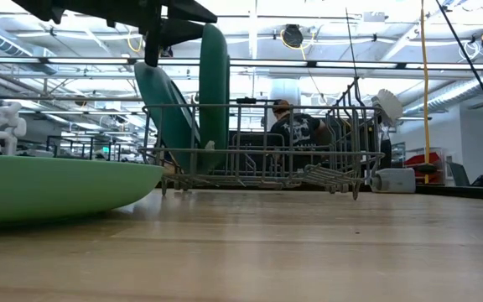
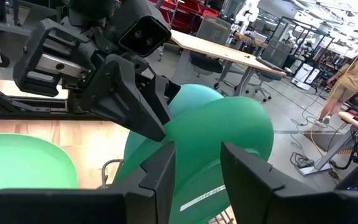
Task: Sort dishes
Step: Put the green plate into the dishwasher rack
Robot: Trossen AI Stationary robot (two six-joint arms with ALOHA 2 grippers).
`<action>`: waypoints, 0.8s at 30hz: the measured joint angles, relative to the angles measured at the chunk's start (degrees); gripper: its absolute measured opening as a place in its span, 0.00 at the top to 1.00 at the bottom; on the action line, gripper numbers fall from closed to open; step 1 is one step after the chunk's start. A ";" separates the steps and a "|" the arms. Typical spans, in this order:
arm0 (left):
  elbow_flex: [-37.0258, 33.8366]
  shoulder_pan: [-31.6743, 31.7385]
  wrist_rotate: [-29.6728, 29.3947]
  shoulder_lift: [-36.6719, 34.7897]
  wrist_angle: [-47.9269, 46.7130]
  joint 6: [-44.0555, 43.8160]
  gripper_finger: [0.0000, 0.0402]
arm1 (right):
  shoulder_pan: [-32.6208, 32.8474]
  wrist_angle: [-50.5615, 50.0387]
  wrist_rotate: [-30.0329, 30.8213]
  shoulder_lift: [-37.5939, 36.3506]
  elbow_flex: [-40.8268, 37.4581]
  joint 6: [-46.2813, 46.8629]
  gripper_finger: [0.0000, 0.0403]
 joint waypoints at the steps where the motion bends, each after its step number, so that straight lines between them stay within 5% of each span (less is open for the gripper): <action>1: 0.00 0.02 0.69 0.00 0.00 0.00 0.72 | 0.00 -0.04 -0.01 0.00 0.00 0.20 0.71; 24: 0.02 -0.04 3.03 -0.02 -1.67 0.96 0.64 | 0.00 -0.10 -0.01 0.00 0.00 0.61 0.71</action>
